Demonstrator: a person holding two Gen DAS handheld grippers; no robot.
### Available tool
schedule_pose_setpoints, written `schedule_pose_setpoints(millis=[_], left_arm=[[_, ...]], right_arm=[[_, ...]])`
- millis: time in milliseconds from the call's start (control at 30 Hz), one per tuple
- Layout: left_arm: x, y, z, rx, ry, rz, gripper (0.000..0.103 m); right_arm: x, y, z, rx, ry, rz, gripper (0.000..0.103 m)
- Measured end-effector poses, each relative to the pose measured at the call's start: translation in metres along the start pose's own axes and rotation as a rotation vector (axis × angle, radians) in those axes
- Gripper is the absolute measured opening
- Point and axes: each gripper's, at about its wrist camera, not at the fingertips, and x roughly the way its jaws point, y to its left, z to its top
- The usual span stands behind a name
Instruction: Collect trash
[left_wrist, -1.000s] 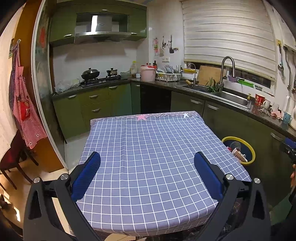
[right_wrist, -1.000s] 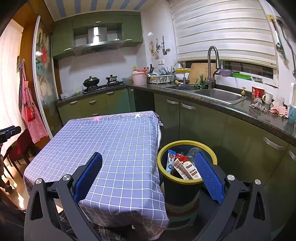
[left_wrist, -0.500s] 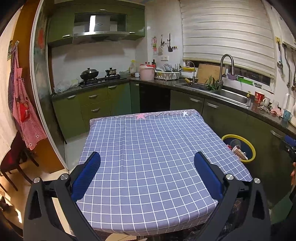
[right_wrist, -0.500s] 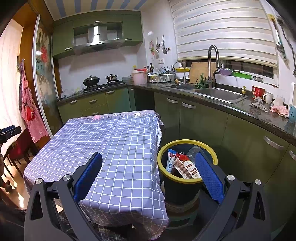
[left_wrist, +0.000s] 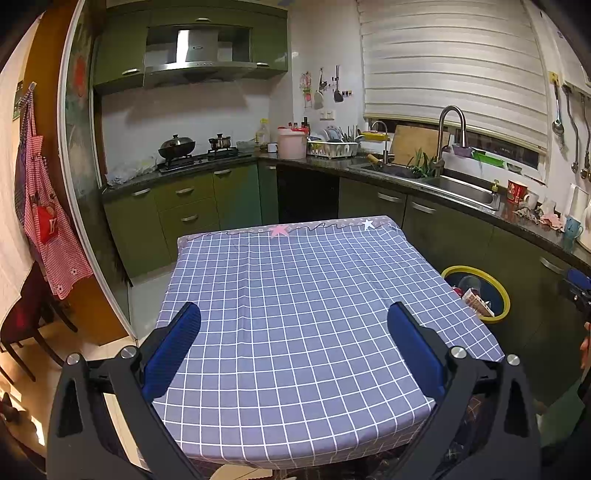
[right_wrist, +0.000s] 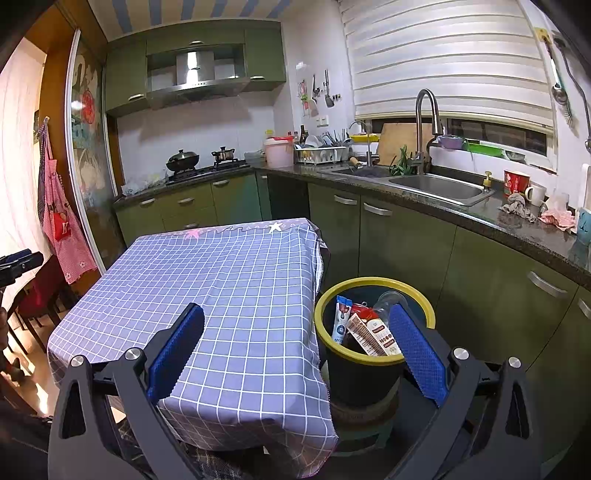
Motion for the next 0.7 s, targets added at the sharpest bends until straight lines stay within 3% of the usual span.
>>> schedule_pose_setpoints(millis=[700], left_arm=[[0.03, 0.004, 0.002, -0.007, 0.041, -0.02, 0.096]], right_arm=[[0.006, -0.001, -0.004, -0.008, 0.007, 0.014, 0.098]])
